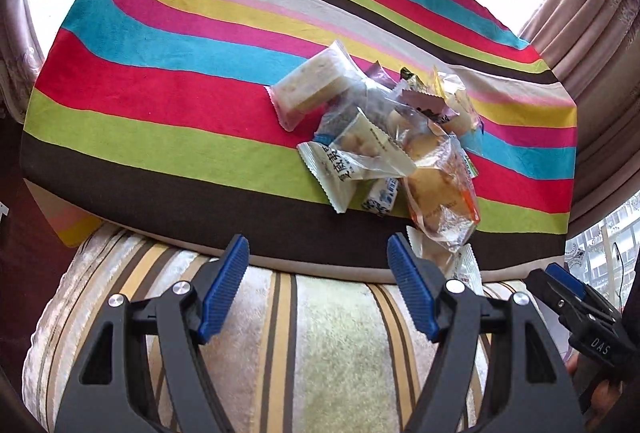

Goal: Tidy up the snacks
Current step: 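Move both open tools back to the snack pile, then grasp a clear cookie bag with the left tool while the right tool grasps the orange-labelled bread bag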

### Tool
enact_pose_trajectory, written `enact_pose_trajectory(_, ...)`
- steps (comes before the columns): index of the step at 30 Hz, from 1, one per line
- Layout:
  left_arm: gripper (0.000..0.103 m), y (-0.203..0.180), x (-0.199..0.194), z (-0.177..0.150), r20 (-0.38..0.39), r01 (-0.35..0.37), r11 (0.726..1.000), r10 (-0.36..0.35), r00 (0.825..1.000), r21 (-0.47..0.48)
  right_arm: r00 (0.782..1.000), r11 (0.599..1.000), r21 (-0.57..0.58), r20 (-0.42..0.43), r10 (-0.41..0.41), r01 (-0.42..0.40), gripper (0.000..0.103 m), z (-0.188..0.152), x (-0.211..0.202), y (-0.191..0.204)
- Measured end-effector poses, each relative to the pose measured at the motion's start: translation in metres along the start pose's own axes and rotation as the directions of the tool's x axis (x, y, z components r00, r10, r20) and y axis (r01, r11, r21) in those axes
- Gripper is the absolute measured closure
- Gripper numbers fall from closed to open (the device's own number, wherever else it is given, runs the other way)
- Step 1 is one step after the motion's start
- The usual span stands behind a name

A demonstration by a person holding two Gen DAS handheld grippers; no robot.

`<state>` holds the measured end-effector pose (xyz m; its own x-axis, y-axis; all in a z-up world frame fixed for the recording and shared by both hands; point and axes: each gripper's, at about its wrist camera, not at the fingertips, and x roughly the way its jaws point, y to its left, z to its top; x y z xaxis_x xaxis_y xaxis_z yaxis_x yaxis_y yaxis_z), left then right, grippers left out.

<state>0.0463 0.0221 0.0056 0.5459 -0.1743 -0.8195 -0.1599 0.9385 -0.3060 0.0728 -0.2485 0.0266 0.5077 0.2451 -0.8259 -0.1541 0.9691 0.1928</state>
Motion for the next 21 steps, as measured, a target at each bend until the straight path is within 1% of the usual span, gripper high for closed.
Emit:
enact_pose_trajectory(8, 0.031, 0.016, 0.009, 0.019, 0.024, -0.02, 0.999, 0.021, 0.999, -0.028, 0.999, 0.997, -0.066, -0.003, 0.035, -0.035, 0.016, 0.02, 0.025, 0.032)
enact_pose_trajectory(14, 0.031, 0.019, 0.016, 0.039, 0.056, -0.022, 1.0, 0.022, 0.998, -0.006, 0.999, 0.996, -0.086, -0.01, 0.037, -0.038, 0.016, 0.035, 0.046, 0.045)
enact_pose_trajectory(21, 0.031, 0.022, 0.034, 0.065, 0.052, -0.018, 1.0, 0.017, 0.999, 0.026, 0.999, 0.995, -0.09, -0.034, 0.037, -0.04, 0.016, 0.045, 0.066, 0.05)
